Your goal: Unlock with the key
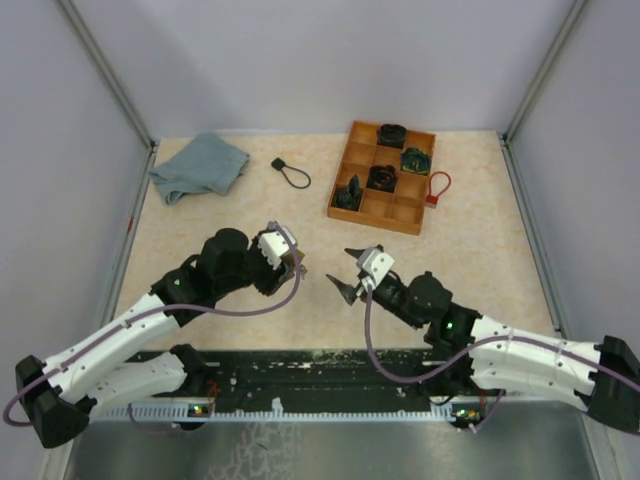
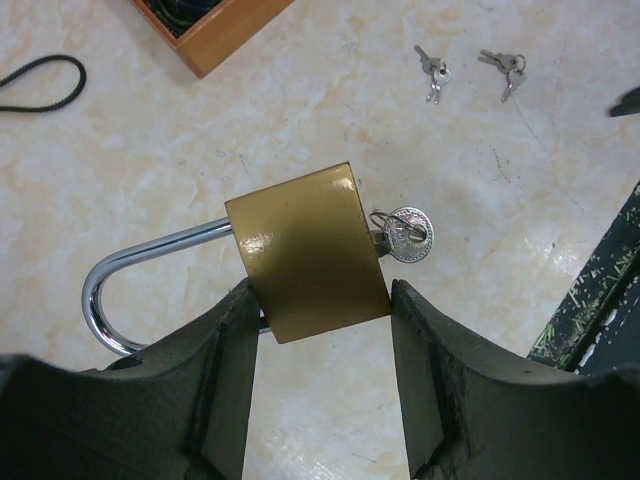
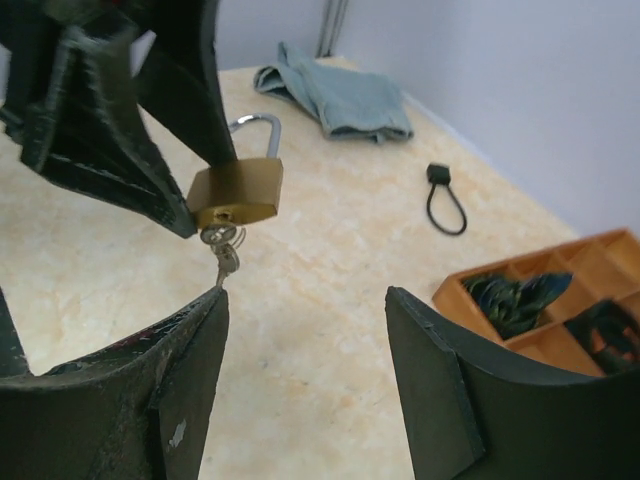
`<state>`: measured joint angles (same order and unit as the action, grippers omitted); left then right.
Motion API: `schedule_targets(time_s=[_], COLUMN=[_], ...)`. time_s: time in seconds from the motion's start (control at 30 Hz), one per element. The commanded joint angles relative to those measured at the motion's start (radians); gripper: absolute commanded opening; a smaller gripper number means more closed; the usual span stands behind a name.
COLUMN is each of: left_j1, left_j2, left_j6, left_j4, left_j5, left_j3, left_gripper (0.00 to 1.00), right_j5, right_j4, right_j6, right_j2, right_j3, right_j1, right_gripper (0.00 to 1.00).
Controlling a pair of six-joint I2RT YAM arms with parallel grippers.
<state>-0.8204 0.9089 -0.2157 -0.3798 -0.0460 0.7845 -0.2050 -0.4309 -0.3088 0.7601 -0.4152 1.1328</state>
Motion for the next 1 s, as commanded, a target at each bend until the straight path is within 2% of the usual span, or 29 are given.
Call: schedule_targets(time_s=[0.0, 0.2, 0.43, 0.57, 0.73, 0.97], left_j1=[-0.016, -0.056, -0.172, -0.238, -0.262, -0.272], left_j2=[-0.027, -0.023, -0.003, 0.038, 0.065, 0.061], left_j6=[-0.043, -0.037, -0.075, -0.125, -0.171, -0.186], left_j4=[0.146, 0.201, 0.272, 0.287, 0.286, 0.306], left_j5=[-0.017, 0.027, 0.178, 0.251, 0.304, 0.323], left_j3=[0.003, -0.034, -0.068, -0.061, -0.047, -0.050], left_gripper=[0.00, 0.00, 0.00, 0.00, 0.00, 0.00], right_j5=[0.143, 0.395, 0.476, 0.506, 0.525, 0.488], right_j4=[-0.004, -0.158, -0.190, -0.224, -0.275, -0.235], right_j6=[0.360, 0.649, 0.861, 0.921, 0.956, 0.957], right_j2=[0.027, 0.076, 0.205, 0.263, 0.292, 0.283], right_j3=[-0.052, -0.017, -0.048, -0.048, -0.025, 0.004], right_j1=[-0.117, -0.264, -0.308, -0.317, -0.321, -0.323], right_gripper=[0.64, 0.58, 0.49, 0.42, 0.32, 0.29])
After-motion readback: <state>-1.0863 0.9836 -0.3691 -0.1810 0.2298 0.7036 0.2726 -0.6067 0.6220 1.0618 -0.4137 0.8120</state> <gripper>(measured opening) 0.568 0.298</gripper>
